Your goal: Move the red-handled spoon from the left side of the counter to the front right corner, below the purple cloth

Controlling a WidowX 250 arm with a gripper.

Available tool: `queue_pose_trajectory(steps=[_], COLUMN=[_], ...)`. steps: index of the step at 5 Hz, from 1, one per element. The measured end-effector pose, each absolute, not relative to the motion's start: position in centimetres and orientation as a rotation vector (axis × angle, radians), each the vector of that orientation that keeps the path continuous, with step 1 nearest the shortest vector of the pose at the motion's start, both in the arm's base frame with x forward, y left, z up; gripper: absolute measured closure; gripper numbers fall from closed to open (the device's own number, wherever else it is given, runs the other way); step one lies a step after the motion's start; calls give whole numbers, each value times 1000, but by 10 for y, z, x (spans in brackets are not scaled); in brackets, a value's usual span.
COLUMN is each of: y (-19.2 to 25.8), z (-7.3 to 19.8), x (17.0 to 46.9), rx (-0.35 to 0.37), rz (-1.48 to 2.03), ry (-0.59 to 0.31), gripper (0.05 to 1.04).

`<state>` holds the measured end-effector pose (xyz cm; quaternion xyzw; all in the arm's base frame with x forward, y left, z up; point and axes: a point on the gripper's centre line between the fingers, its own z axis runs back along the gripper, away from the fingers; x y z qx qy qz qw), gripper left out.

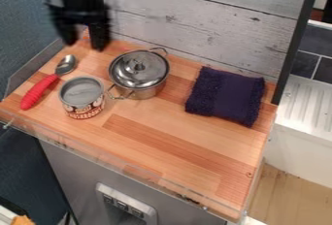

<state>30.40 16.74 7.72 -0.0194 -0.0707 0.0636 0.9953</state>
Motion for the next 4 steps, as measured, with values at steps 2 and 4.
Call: queue_pose_trajectory(steps=[2, 4], y=[204, 210], z=[36, 17], x=[282, 276], rx=[-52, 2], rz=[69, 56], ry=[-37, -4], gripper=[85, 85])
